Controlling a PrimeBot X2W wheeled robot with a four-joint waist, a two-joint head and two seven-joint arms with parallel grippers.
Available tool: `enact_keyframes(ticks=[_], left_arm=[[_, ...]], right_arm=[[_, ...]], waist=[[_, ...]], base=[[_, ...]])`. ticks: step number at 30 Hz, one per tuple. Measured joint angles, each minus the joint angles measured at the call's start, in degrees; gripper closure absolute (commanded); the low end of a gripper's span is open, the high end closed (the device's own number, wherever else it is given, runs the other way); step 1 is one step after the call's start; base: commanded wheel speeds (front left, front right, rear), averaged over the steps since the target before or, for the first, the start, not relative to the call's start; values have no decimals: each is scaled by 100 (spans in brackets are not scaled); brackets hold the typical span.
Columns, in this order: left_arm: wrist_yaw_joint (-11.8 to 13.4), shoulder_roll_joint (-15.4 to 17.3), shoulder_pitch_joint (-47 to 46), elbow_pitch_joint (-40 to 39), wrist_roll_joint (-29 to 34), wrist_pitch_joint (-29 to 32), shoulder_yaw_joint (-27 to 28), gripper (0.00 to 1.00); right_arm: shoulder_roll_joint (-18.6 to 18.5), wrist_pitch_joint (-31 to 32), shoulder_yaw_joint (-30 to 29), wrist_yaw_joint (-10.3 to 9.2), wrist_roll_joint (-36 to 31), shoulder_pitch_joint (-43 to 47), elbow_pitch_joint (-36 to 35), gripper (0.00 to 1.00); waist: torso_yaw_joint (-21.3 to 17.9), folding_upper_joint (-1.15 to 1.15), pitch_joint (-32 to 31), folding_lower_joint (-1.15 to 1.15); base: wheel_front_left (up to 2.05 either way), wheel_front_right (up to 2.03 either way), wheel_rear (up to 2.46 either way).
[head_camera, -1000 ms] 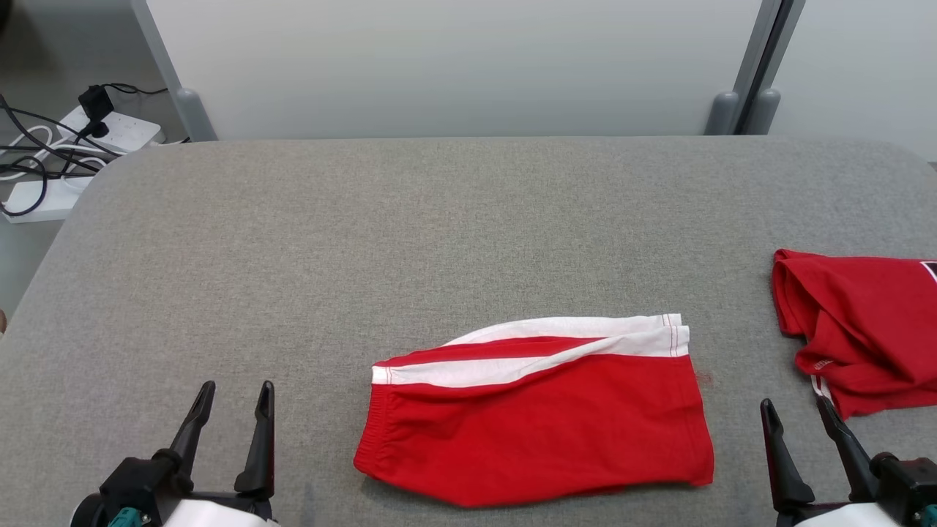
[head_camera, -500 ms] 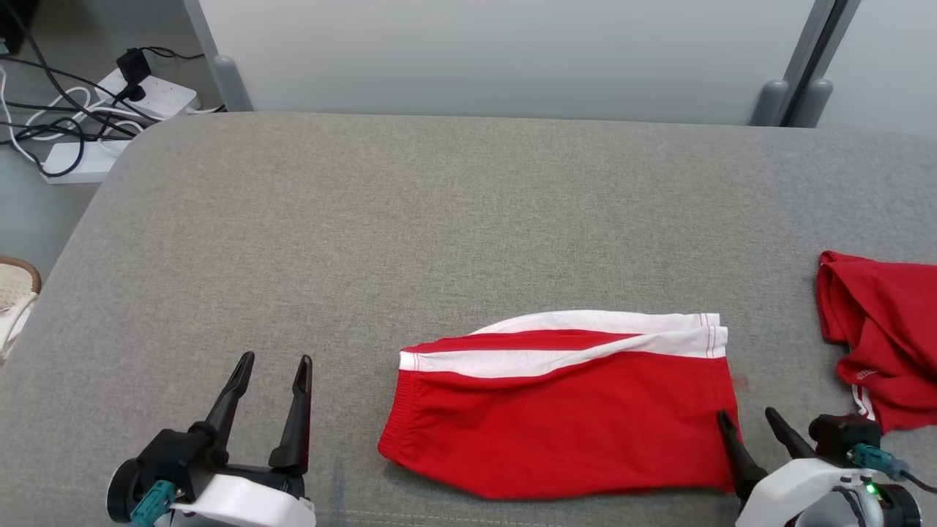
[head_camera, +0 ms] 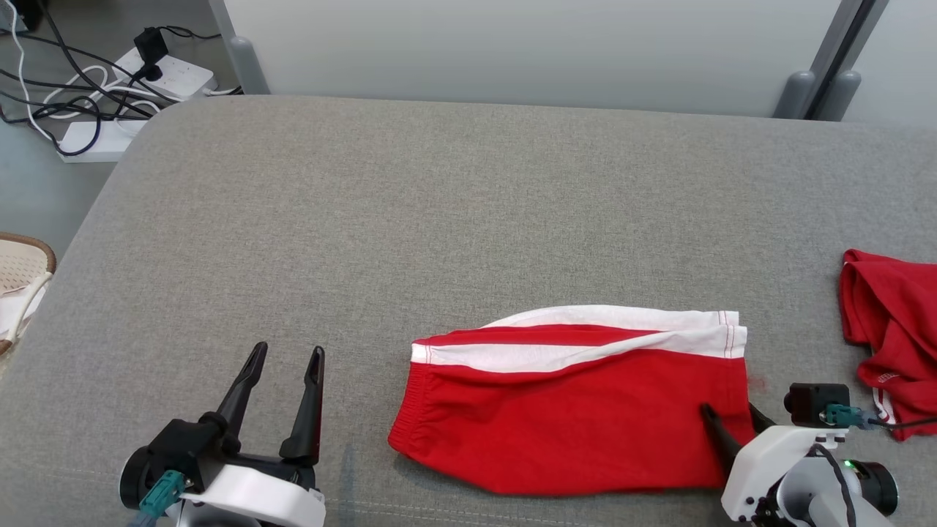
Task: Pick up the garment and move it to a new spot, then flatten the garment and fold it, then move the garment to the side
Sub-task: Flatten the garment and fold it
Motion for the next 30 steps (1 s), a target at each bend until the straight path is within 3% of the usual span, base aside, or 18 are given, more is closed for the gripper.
enact_keyframes(ticks=[1, 9, 17, 20, 25, 30], left_arm=[[-14, -24, -1, 2, 9, 0, 13, 0], [-111, -93, -94, 21, 76, 0, 126, 0], [-170, -143, -108, 35, 169, 0, 193, 0], [-207, -158, -138, 40, 199, 0, 250, 0], [-221, -231, -196, 53, 211, 0, 291, 0], [-244, -240, -199, 52, 256, 0, 348, 0]], right_arm=[[-30, 3, 92, 0, 75, -45, 21, 100], [-157, -93, 447, 3, 604, -291, 177, 100], [-765, -449, 260, 2, 965, -450, 555, 100], [-831, -539, 315, 2, 966, -499, 504, 100], [-817, -694, 705, 0, 937, -615, -305, 100], [-612, -582, 1179, -1, 704, -616, -1705, 100]], waist=[[1, 0, 11, 0], [-68, 0, 111, 0], [-177, 0, 207, 0], [-241, 0, 224, 0], [-336, 0, 242, 0], [-420, 0, 269, 0]], base=[[0, 0, 0], [0, 0, 0], [0, 0, 0], [0, 0, 0], [0, 0, 0], [0, 0, 0]])
